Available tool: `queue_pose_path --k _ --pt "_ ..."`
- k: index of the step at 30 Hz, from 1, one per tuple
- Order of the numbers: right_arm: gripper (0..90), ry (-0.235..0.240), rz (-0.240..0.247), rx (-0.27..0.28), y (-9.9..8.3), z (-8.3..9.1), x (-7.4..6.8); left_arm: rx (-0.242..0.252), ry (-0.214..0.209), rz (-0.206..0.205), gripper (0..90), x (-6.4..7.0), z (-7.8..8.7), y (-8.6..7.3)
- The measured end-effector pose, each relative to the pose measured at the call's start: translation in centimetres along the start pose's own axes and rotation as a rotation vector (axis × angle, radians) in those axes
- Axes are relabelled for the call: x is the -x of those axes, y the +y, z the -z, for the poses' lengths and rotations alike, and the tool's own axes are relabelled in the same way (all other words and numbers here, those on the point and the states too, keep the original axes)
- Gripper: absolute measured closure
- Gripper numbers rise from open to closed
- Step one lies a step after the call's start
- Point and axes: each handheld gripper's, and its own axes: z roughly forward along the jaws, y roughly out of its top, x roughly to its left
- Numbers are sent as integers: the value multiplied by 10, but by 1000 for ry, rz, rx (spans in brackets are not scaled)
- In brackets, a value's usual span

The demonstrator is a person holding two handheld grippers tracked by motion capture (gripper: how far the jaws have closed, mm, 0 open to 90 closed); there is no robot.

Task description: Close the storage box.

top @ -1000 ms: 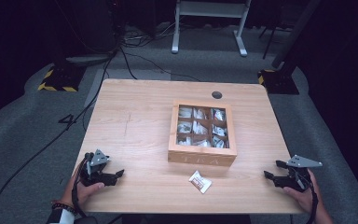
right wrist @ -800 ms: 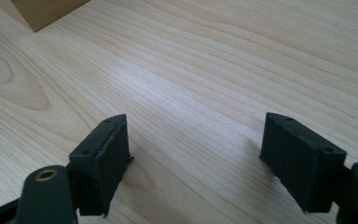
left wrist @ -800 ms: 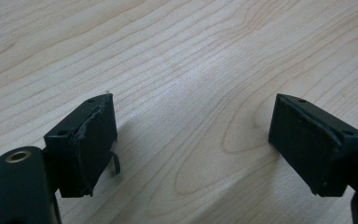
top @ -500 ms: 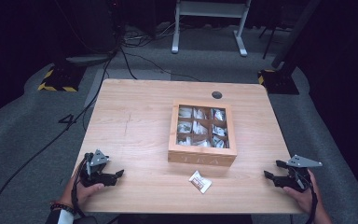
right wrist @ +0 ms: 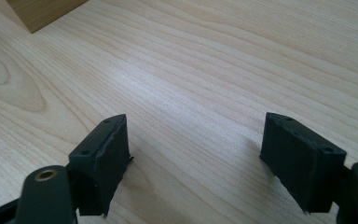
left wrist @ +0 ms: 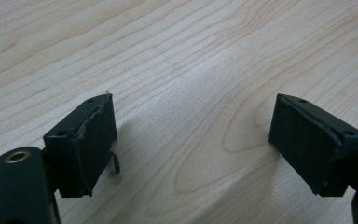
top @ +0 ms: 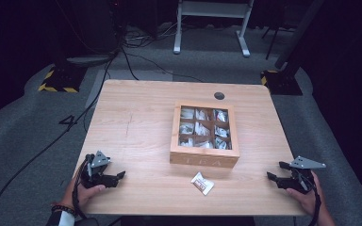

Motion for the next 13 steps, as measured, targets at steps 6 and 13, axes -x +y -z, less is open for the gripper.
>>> queue_pose_path --k 6,13 --pt "234 0 0 0 0 0 0 0 -2 -2 152 0 0 0" --pt "234 0 -1 0 0 0 0 1 1 1 147 -1 -1 1"
